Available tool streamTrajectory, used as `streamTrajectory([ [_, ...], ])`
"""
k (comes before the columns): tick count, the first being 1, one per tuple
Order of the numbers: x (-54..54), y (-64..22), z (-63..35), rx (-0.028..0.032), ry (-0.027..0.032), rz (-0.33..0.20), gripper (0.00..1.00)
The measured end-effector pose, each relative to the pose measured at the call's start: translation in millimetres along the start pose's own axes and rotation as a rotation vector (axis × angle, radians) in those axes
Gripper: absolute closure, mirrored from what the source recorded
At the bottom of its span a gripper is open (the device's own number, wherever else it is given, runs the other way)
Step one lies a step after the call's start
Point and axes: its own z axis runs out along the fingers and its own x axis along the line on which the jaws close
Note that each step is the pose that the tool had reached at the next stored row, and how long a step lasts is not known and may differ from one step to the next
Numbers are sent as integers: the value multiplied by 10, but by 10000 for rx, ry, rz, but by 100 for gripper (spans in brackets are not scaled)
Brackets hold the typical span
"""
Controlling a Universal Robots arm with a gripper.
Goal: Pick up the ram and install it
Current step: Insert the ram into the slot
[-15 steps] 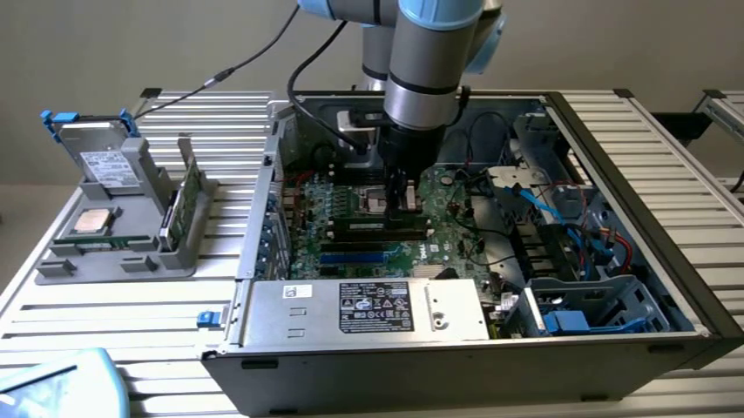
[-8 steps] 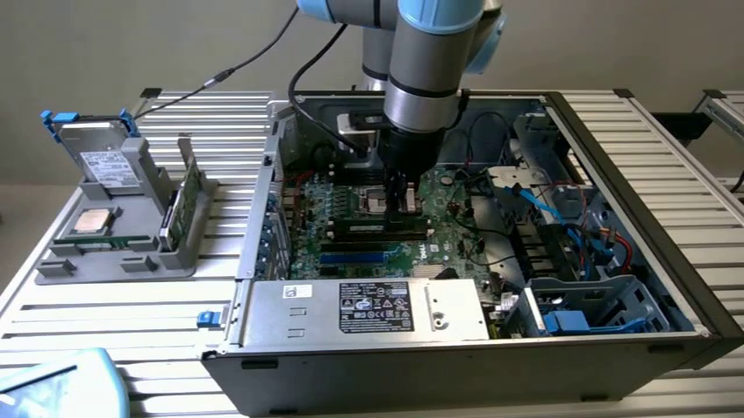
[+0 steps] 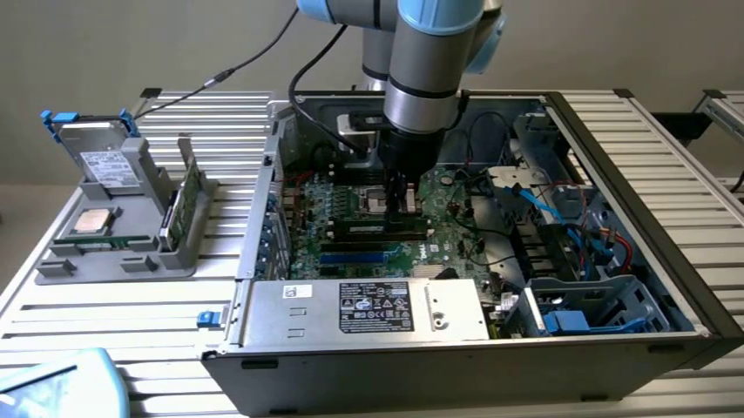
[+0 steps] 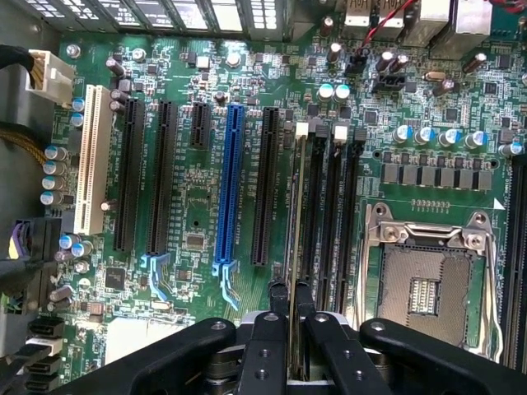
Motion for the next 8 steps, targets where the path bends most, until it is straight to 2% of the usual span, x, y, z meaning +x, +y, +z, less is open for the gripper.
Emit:
streamTrajectory([
  [8,0,-8,7,-13,3,0,86],
])
